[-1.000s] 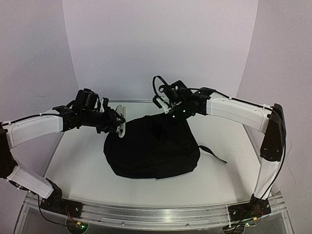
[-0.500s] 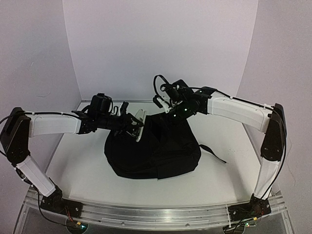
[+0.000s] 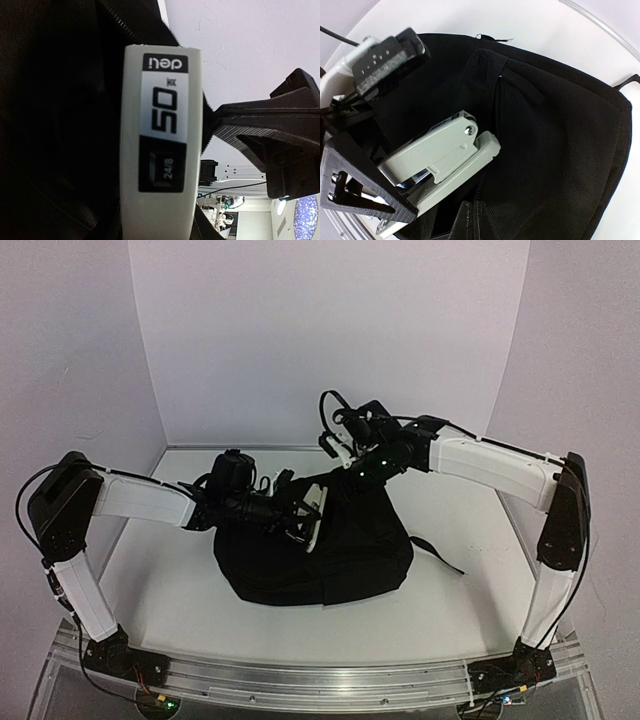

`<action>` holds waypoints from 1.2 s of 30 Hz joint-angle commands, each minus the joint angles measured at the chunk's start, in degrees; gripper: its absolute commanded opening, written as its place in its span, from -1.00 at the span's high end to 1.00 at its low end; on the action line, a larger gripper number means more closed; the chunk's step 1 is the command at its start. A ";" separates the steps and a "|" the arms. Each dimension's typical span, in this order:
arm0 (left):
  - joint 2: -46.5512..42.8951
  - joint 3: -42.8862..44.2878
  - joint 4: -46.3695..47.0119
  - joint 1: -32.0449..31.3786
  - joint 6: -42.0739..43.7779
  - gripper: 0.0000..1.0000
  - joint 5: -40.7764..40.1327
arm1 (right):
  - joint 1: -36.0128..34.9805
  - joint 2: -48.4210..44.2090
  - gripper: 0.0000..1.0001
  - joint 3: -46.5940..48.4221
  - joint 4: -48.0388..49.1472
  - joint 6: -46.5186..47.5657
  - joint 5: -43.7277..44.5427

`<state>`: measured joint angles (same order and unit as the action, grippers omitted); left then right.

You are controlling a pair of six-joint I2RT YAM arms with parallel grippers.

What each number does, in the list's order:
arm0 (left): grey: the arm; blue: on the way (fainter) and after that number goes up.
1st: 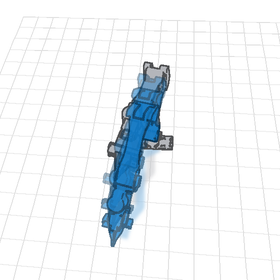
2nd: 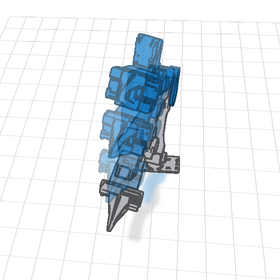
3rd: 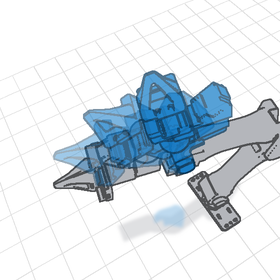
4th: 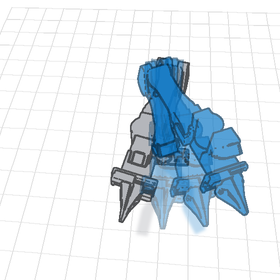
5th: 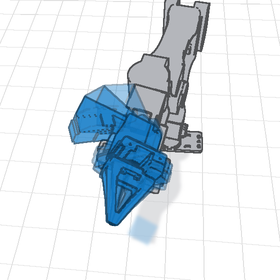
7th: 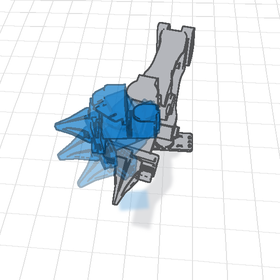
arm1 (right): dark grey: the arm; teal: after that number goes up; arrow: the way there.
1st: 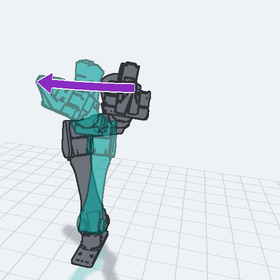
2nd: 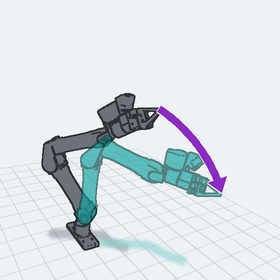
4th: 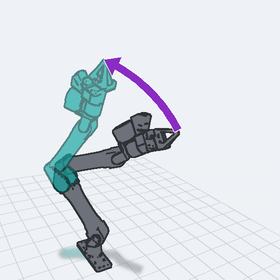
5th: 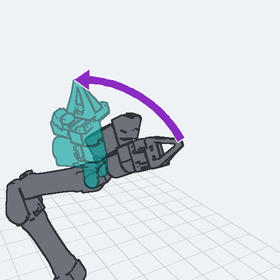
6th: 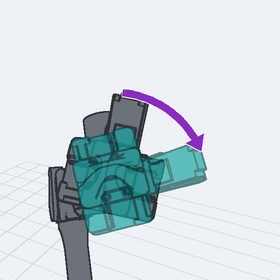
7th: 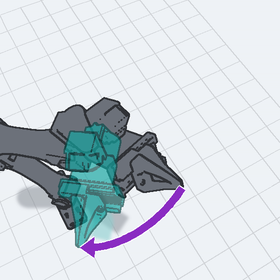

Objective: Pack the student bag
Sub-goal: Place the stationery in the student bag.

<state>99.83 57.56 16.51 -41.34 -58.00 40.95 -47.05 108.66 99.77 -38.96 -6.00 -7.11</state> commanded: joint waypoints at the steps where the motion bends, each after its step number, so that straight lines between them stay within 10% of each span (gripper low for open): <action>1: -0.58 -0.76 8.82 -1.02 -2.55 1.00 3.96 | 0.53 -5.02 1.00 2.48 1.81 0.15 1.96; 36: 13.17 17.44 13.84 1.77 -10.08 1.00 -2.07 | -0.44 -7.11 1.00 -4.46 2.27 -0.29 -11.78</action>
<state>113.93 73.09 19.30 -40.99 -65.51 43.35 -46.47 104.29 95.34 -37.45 -5.32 -14.66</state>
